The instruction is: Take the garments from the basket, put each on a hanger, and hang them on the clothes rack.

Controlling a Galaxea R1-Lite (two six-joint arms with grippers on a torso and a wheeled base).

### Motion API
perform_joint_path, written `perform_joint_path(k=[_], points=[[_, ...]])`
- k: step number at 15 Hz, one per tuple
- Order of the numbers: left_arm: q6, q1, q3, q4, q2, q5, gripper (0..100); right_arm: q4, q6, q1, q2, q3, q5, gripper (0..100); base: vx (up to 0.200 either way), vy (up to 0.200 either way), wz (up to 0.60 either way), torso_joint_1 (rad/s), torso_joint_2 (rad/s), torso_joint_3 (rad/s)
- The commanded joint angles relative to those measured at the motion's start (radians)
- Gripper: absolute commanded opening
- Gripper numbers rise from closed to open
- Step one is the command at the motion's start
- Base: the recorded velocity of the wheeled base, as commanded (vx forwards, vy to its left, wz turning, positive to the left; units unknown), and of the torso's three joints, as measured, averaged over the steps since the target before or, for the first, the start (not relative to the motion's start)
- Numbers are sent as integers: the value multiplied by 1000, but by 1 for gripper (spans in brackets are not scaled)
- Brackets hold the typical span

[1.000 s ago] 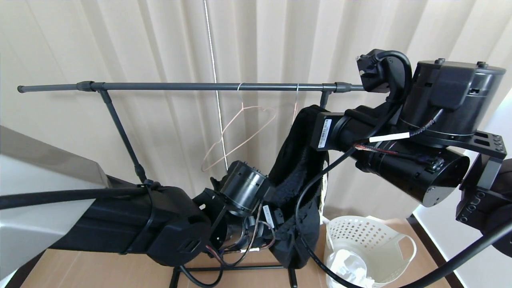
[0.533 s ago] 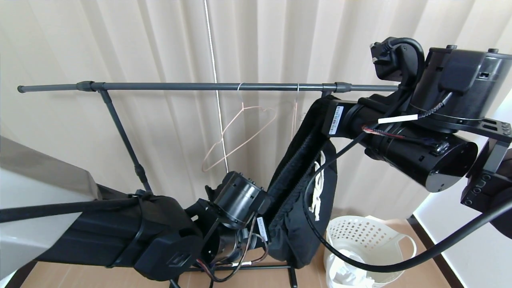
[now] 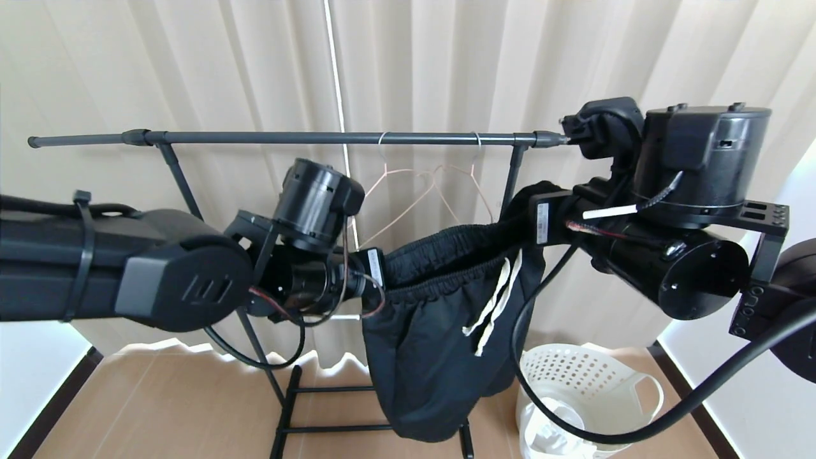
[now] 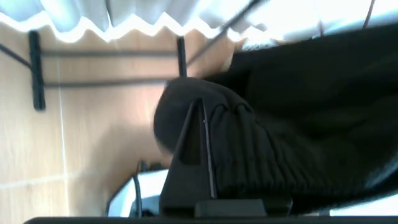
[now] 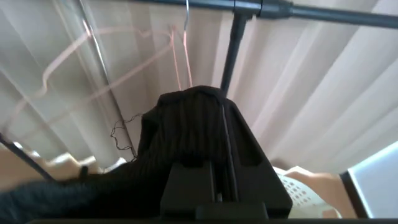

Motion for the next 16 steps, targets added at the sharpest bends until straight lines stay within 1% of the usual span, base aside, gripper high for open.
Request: perform_joint_path(k=[1, 3, 4, 6, 7, 10, 11, 12, 13, 14, 16], points=[[16, 26, -125, 48, -8, 8, 0, 99, 14, 4, -12, -23, 2, 0, 0, 0, 0, 0, 0, 0], [78, 41, -163, 55, -8, 8, 0, 269, 67, 9, -10, -71, 2, 0, 0, 0, 0, 0, 0, 0], [92, 41, -172, 55, -8, 8, 0, 326, 90, 13, -7, -86, 2, 0, 0, 0, 0, 0, 0, 0], [92, 41, -183, 55, -8, 8, 0, 346, 97, 15, -1, -88, 2, 0, 0, 0, 0, 0, 0, 0], [92, 39, -188, 55, -10, 8, 0, 346, 97, 15, 1, -85, 2, 100, 0, 0, 0, 0, 0, 0], [92, 33, -218, 55, -8, 9, 0, 369, 90, 15, -2, -68, 6, 100, 0, 0, 0, 0, 0, 0], [93, 29, -226, 57, -8, 9, 0, 406, 86, 15, -12, -58, 8, 100, 0, 0, 0, 0, 0, 0], [93, 22, -235, 57, -8, 9, 0, 452, 75, 15, -24, -48, 28, 100, 0, 0, 0, 0, 0, 0], [93, 21, -246, 58, -8, 9, 0, 473, 46, 15, -44, -19, 69, 100, 0, 0, 0, 0, 0, 0], [101, 15, -258, 66, -8, 9, 0, 476, -2, 15, -64, 20, 118, 100, 0, 0, 0, 0, 0, 0], [110, 15, -303, 103, -8, 11, 0, 467, -84, 19, -96, 84, 192, 100, 0, 0, 0, 0, 0, 0]])
